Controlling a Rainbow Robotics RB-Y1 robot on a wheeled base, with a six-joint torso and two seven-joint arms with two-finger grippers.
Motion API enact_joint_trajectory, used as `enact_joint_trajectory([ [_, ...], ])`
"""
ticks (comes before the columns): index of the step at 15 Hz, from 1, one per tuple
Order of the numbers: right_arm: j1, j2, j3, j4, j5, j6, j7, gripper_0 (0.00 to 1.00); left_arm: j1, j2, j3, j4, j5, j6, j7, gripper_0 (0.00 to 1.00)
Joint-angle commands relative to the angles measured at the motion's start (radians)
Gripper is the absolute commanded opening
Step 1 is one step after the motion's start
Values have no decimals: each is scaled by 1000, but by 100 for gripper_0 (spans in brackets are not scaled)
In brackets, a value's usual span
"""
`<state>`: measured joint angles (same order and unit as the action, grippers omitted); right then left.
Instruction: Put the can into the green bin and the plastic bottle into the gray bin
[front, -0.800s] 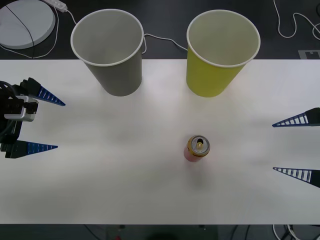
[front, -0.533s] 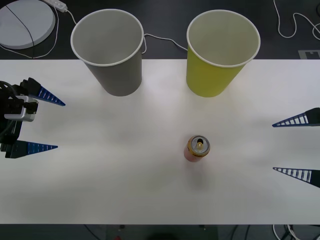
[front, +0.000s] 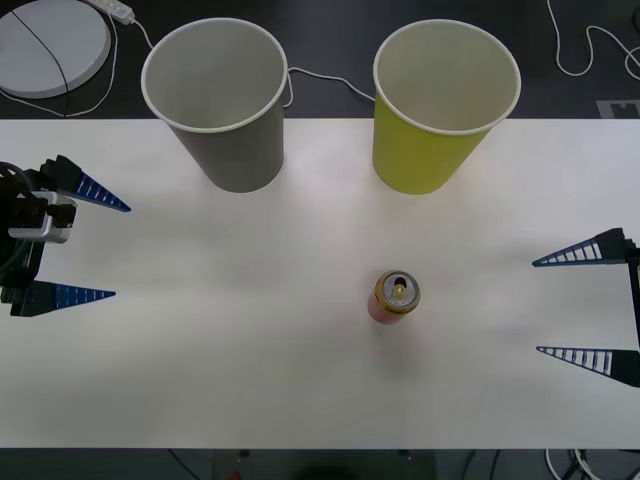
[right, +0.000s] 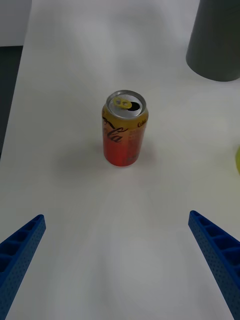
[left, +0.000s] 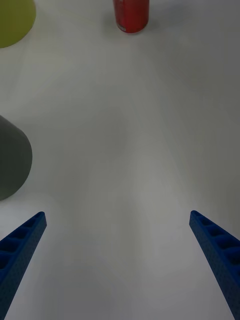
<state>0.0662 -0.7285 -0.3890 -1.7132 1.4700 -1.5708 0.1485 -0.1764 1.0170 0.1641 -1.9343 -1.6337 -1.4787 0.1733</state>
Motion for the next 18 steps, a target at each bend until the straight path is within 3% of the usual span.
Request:
enact_joint_trajectory([
  [1,0,4,32,75,-45,0,91,100,0,0,0,0,0,0,0,100],
  [8,-45,89,35,290,-79,3,298,100,0,0,0,0,0,0,0,100],
  [18,-129,254,41,550,-92,46,388,100,0,0,0,0,0,0,0,100],
])
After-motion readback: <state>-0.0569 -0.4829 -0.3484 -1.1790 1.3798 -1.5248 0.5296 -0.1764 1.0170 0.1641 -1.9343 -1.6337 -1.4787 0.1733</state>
